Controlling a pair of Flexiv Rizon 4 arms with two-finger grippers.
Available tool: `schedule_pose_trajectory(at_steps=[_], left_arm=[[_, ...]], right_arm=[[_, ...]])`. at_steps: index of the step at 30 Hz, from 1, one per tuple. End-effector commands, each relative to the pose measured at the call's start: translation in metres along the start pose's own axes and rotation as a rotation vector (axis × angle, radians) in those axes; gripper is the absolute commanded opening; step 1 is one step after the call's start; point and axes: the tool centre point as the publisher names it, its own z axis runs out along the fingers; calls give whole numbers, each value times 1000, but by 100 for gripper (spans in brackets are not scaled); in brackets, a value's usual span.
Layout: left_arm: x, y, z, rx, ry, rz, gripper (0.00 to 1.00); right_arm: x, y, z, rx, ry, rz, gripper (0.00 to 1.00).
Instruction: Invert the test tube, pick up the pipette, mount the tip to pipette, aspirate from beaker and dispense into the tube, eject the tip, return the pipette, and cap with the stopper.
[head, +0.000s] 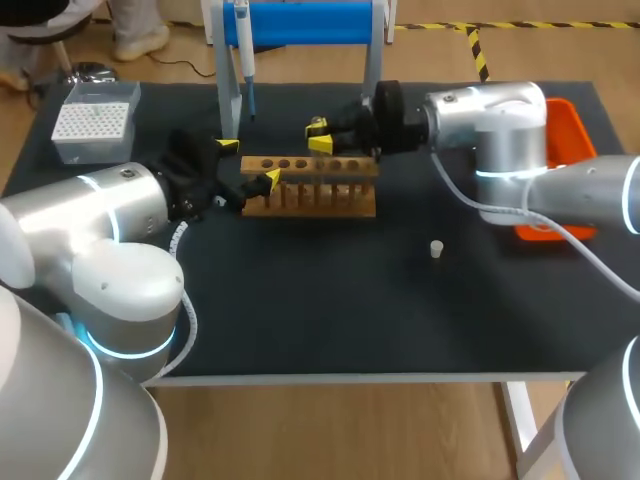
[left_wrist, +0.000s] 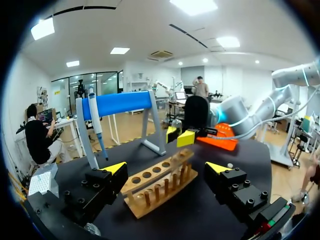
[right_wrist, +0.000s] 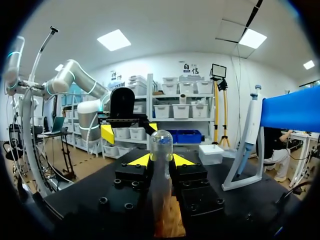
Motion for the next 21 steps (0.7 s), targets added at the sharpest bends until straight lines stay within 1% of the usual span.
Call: schedule_pose_trajectory(at_steps=[1,6,21], left_arm=[[-1,2,0,9,5,0,100],[-1,2,0,9,5,0,100],[-1,2,0,9,5,0,100]], right_arm=[[5,6,-3,8,-13,0,0],[5,12,-3,2,-20,22,0],[6,27,-3,4,-30,6,0]])
